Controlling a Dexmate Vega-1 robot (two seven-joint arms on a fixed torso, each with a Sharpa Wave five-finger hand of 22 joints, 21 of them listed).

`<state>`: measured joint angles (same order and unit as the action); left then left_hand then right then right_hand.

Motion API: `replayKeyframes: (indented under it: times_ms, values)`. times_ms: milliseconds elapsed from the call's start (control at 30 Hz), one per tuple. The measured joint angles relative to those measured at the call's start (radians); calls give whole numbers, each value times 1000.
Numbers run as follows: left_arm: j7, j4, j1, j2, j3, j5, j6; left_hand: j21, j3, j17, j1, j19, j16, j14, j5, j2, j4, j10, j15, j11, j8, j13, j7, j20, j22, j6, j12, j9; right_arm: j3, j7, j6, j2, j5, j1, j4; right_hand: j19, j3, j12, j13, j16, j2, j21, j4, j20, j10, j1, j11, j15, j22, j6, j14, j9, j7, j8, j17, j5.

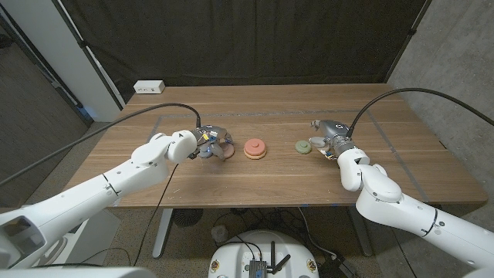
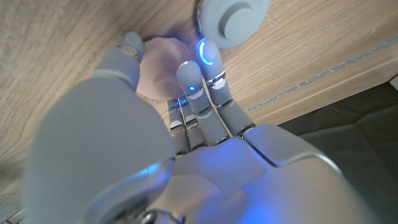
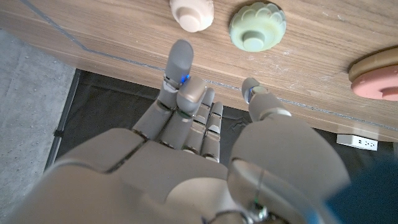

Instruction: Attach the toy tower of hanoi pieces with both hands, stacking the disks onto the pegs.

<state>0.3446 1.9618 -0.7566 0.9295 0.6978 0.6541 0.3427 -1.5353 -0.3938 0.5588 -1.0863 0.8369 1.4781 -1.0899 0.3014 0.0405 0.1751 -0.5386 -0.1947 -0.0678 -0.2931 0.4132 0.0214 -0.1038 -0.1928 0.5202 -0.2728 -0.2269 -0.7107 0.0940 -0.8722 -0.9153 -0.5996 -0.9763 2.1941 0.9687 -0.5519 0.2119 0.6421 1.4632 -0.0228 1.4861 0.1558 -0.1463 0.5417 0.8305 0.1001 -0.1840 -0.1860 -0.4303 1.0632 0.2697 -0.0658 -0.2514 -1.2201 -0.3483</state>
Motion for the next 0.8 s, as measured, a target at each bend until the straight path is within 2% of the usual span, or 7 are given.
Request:
replayKeyframes:
  times_ms: [800]
  values:
    - [52,64,22,27,-47,-35,9,-7,1,23,-3,0,-8,-7,6,4,-1,-8,-3,7,8,0,0,0,-1,21,3,-4,2,0,-22,-13,0,-6,17,0,0,0,0,0,0,0,0,0,0,0,0,0,0,-9,0,0,2,0,0,-8]
